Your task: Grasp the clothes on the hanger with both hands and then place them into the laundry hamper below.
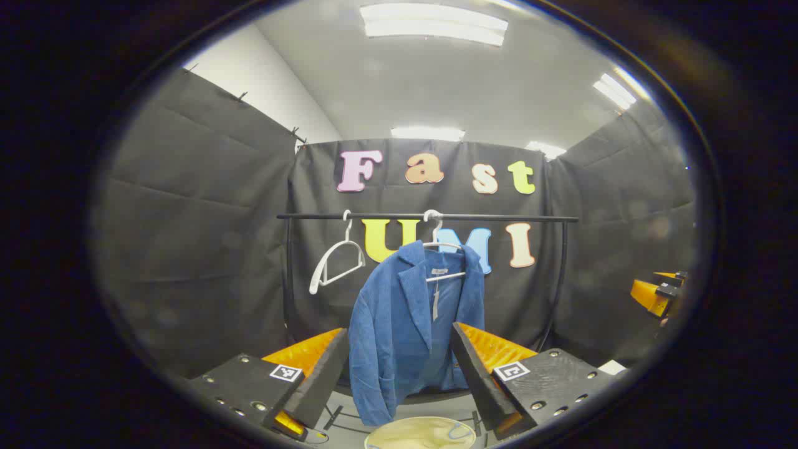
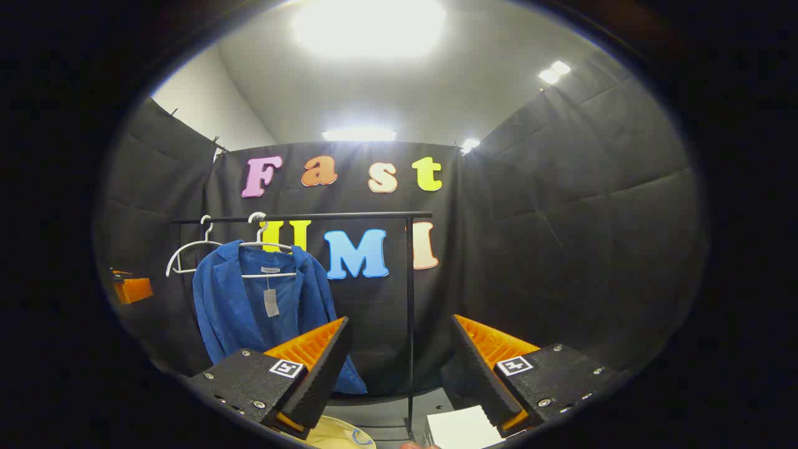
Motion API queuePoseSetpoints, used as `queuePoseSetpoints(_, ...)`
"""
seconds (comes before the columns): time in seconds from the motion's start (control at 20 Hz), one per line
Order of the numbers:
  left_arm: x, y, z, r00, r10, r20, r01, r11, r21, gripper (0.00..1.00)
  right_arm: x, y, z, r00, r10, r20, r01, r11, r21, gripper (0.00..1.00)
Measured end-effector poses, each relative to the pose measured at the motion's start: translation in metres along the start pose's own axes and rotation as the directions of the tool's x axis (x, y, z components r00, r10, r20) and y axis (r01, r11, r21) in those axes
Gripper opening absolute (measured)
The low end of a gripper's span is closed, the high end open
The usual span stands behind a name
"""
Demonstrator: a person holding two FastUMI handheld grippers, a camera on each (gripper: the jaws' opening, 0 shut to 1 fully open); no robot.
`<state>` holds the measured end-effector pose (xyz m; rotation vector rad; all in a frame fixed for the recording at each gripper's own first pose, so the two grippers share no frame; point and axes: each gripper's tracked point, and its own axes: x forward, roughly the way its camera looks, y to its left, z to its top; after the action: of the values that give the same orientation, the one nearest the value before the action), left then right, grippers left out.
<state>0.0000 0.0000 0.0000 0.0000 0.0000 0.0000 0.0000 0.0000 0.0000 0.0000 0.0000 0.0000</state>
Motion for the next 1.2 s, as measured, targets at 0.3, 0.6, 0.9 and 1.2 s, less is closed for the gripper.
queuePoseSetpoints(0.3,0.0,-0.014,-0.008,1.0,-0.015,-0.011,0.015,1.0,-0.016,0.94,-0.008,-0.005,-0.007,0.999,-0.013,-0.037,0.013,1.0,0.002,0.94)
queuePoseSetpoints(0.6,-0.001,-0.015,-0.013,1.0,-0.005,-0.014,0.005,1.0,0.008,0.94,-0.019,-0.012,-0.009,1.0,-0.014,-0.024,0.015,1.0,0.021,0.96)
queuePoseSetpoints(0.9,-0.007,-0.008,-0.01,1.0,0.005,-0.008,-0.005,1.0,0.012,0.94,-0.006,0.005,-0.008,0.999,0.025,-0.023,-0.024,0.999,0.029,0.96)
queuePoseSetpoints(1.2,-0.003,0.002,0.006,1.0,0.018,-0.003,-0.018,1.0,0.012,0.94,0.013,0.053,0.02,0.993,0.12,0.017,-0.121,0.993,0.017,0.94)
